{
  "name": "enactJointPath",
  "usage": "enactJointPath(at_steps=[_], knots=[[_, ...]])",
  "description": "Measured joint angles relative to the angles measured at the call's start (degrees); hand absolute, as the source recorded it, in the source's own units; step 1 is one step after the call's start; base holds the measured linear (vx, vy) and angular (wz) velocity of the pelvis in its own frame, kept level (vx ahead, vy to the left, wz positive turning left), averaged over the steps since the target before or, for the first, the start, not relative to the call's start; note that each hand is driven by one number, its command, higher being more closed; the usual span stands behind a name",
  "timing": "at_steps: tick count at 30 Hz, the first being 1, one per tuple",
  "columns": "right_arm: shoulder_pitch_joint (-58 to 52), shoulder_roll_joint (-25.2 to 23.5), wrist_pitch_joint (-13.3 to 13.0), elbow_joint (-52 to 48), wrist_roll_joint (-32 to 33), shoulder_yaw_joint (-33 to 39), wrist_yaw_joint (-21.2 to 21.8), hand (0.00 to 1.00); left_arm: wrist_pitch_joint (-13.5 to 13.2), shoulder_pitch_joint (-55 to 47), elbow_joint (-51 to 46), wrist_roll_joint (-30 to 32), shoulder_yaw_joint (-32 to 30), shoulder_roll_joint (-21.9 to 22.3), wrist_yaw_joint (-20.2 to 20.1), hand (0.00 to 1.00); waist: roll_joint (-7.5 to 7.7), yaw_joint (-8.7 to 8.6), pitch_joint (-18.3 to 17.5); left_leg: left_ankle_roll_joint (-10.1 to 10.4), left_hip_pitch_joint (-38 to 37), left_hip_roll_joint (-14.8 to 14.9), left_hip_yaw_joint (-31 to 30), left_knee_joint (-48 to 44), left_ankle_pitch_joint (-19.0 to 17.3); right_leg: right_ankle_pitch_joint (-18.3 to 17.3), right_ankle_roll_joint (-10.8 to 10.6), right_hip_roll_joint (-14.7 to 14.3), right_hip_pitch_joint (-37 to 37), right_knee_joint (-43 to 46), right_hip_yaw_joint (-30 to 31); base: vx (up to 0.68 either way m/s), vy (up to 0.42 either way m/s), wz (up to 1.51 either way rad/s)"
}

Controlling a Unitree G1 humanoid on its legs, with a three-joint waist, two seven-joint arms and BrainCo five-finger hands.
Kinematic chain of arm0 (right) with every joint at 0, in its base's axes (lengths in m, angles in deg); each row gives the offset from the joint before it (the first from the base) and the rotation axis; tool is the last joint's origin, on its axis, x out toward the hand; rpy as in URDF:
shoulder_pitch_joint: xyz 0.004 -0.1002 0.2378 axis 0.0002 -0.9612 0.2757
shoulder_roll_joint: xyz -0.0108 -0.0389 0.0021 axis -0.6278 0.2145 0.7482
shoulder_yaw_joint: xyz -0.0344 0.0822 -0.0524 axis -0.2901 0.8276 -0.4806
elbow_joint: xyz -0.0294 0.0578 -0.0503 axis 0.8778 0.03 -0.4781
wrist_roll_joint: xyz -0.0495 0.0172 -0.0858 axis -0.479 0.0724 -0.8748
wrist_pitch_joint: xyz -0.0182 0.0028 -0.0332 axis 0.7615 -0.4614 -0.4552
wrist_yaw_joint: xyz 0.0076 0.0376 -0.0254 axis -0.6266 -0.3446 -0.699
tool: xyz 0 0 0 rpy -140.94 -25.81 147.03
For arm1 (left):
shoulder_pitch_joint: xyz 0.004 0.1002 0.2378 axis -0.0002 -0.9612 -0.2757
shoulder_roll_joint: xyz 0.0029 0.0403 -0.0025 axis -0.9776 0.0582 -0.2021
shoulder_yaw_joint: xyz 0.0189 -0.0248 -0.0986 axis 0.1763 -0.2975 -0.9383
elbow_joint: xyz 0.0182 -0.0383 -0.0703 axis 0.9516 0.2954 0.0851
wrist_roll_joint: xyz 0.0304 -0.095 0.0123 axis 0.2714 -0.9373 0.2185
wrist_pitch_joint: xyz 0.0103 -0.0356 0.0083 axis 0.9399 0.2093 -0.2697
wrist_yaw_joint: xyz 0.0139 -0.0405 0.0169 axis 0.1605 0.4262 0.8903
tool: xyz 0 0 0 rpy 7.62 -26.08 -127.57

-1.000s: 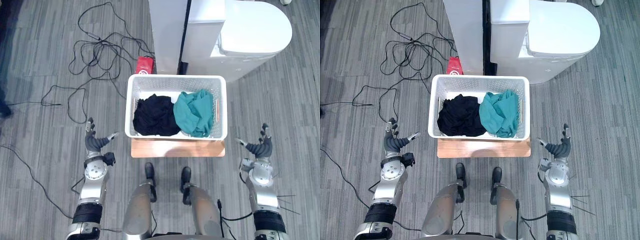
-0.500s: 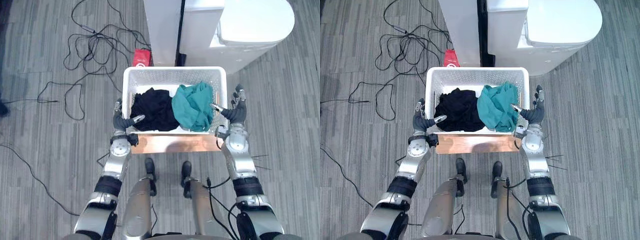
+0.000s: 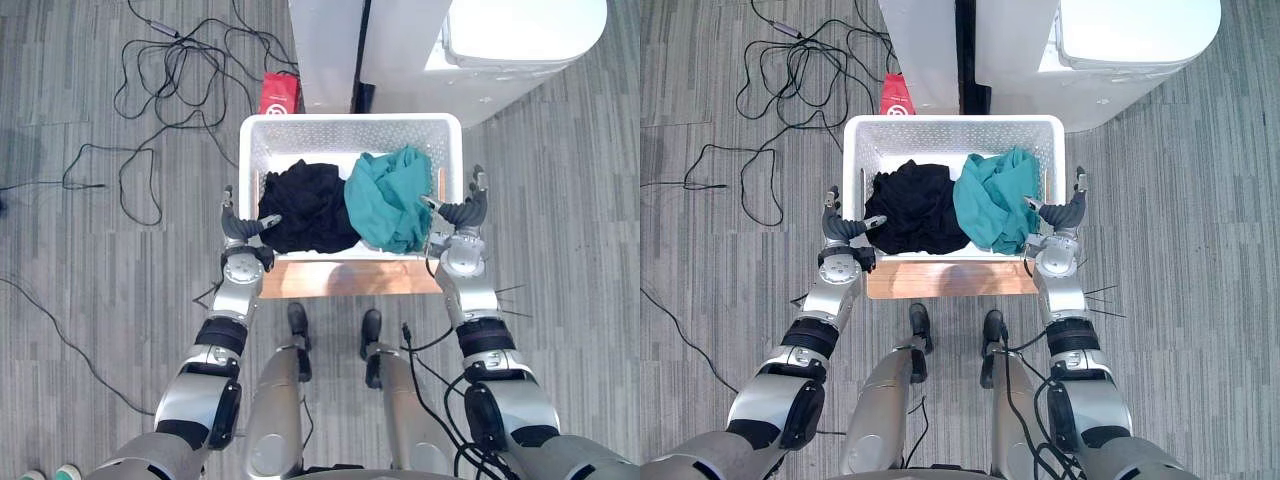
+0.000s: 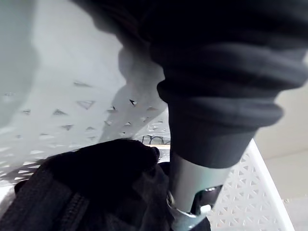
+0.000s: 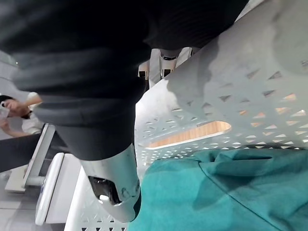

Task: Pick up the laundry basket with both hands and put the clothes into the washing machine.

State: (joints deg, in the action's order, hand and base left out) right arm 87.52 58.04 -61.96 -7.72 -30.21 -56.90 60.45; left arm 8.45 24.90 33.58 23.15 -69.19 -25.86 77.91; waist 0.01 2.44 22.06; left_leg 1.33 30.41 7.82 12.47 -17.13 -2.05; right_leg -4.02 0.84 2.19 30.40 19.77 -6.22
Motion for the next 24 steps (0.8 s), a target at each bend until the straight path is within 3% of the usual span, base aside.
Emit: enactJointPath(at_steps=[9, 14, 15, 20, 24], knots=[[-2.1, -1.3, 0.2, 0.2, -1.2, 2.6, -2.1, 0.00, 0.5, -0.3, 0.0, 0.6, 0.0, 0.5, 0.3, 1.00, 0.00, 0.05, 0.0, 0.0, -0.3, 0.0, 0.1, 0.2, 0.0, 0.0, 0.0, 0.0, -0.2, 0.0, 0.0, 0.00, 0.000, 0.00], [-1.7, -1.9, 4.8, 4.5, -4.0, 6.2, -2.1, 0.00, 0.8, -1.2, 1.0, 0.6, 0.1, 1.4, 1.5, 1.00, 0.01, 0.00, 0.0, 0.0, -1.3, 0.0, 0.1, 0.3, 0.0, 0.0, 0.0, 0.0, -1.1, -0.1, 0.0, 0.00, 0.000, 0.00], [-1.5, -1.9, 5.4, 5.4, -4.3, 6.3, -2.0, 1.00, 0.9, -1.2, 1.2, 0.6, 0.1, 1.6, 1.5, 1.00, 0.01, 0.00, 0.0, 0.0, -1.4, 0.0, 0.1, 0.3, 0.0, 0.0, 0.0, 0.0, -1.2, -0.1, 0.0, 0.00, 0.000, 0.00], [2.2, -0.8, 9.3, 10.3, -10.2, 8.4, 3.6, 1.00, 1.2, -1.8, 2.3, 0.8, 0.3, 2.1, 1.1, 1.00, 0.15, -0.14, -0.1, 0.0, -2.4, 0.0, -0.1, 0.3, 0.0, 0.0, 0.1, 0.1, -2.5, -0.1, -0.4, -0.01, -0.007, 0.02], [2.9, 0.0, 10.0, 11.5, -11.1, 8.5, 6.9, 1.00, 1.3, -2.2, 2.3, 0.8, 0.4, 2.5, 0.4, 1.00, 0.18, -0.16, -0.1, 0.2, -3.3, -0.3, -0.6, 1.4, 0.8, 0.0, 0.1, 0.3, -3.2, -0.2, -1.0, -0.01, -0.023, 0.09]])
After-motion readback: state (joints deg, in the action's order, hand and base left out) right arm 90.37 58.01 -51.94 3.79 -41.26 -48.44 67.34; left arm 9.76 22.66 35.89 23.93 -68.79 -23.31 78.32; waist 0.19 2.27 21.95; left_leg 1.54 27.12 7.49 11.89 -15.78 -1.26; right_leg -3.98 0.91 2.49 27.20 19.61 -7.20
